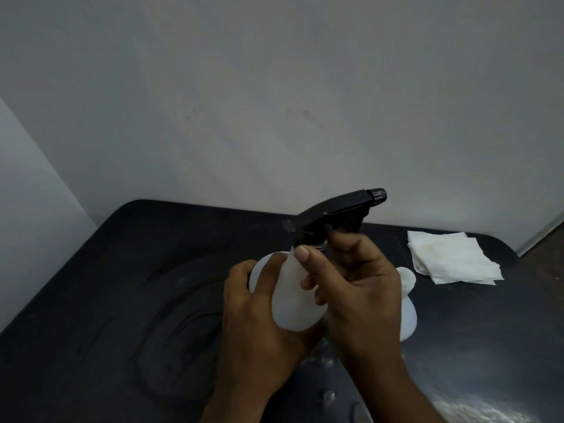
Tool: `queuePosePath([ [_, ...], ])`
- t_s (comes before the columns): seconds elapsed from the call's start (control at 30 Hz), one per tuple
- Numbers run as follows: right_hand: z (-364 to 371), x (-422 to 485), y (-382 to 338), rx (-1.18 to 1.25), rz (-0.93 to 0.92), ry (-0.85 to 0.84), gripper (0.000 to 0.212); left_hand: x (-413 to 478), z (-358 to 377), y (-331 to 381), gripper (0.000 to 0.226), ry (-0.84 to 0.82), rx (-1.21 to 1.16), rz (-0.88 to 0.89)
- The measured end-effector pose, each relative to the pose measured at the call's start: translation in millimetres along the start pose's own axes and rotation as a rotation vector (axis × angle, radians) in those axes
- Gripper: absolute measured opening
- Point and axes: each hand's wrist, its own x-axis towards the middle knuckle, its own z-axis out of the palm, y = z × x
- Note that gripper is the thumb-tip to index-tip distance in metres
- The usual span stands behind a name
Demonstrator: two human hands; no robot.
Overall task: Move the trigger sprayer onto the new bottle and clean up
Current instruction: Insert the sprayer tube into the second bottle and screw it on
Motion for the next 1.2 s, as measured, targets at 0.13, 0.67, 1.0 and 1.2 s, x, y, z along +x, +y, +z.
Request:
queuePosePath([
  [0.13, 8.2, -3.4, 10.1, 0.071, 0.043, 0.112, 0.03, -1.8, 4.1, 1.8, 0.084, 0.027, -0.021, -0.009],
  [0.67, 9.0, -5.2, 12.6, 0.017, -0.091, 0.097, 0.022, -3.9, 18.1, 4.6, 0.075, 0.071, -0.013, -0.018],
  [1.0, 8.7, 1.5, 17.0, -0.054, -0.029, 0.112, 0.026, -4.7, 14.0, 6.0, 0.093, 0.076, -0.036, -0.102],
  [1.2, 1.3, 7.3, 12.6, -0.277, -0.093, -0.064, 0.015, -5.9, 13.2, 3.0, 0.086, 0.111, 0.069, -0.12],
])
